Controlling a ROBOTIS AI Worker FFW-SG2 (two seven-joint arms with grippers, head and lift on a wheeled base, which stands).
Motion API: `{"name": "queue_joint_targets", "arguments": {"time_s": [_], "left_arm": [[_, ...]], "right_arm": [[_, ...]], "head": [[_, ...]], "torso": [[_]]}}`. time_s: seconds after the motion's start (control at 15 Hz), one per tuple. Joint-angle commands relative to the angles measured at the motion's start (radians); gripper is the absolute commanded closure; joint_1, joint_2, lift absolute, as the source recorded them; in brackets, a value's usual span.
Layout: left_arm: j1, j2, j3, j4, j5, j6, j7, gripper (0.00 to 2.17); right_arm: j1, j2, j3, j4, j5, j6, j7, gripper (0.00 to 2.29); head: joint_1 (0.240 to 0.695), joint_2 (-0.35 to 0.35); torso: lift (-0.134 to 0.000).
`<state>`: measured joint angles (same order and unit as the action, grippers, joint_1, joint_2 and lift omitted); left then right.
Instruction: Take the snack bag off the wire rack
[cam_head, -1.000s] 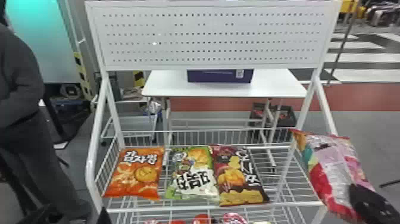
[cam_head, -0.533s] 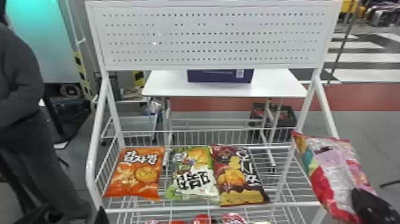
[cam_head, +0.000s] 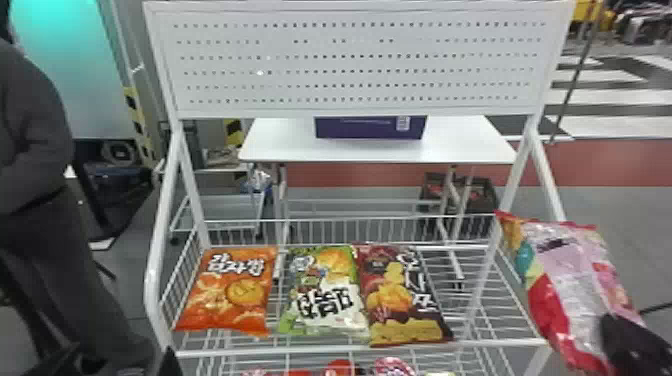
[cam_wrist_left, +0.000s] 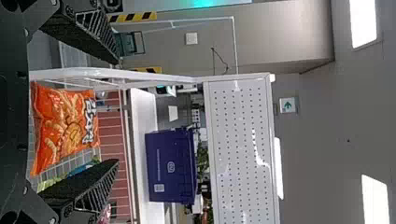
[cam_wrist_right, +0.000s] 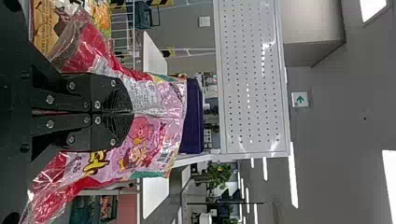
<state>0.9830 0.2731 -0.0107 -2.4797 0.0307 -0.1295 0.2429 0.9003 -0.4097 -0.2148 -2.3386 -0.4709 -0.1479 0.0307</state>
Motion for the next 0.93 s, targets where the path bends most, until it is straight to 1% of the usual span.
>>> {"name": "queue_joint_targets", "arguments": {"time_s": [0.0,0.4,0.87], "left_arm": [[-0.001,0.000,0.000,0.001,0.000,0.000,-0.001,0.14],[-0.001,0.001,0.002,-0.001,0.002,-0.009,-0.001,0.14],[0.005,0.001,0.002,-0.005,0.002,-0.009,0.001,0.14]], "right_arm": [[0.008,0.003,0.000,-0.001,0.000,-0.003,0.000,1.99],[0.042,0.014,0.003,-0.005,0.011,-0.040,-0.002,1.99],[0.042,0.014,0.006,-0.005,0.011,-0.040,-0.002,1.99]], "head": [[0.499,0.000],[0.499,0.000],[0.499,0.000]], "torso": [[0.000],[0.000],[0.000]]}}
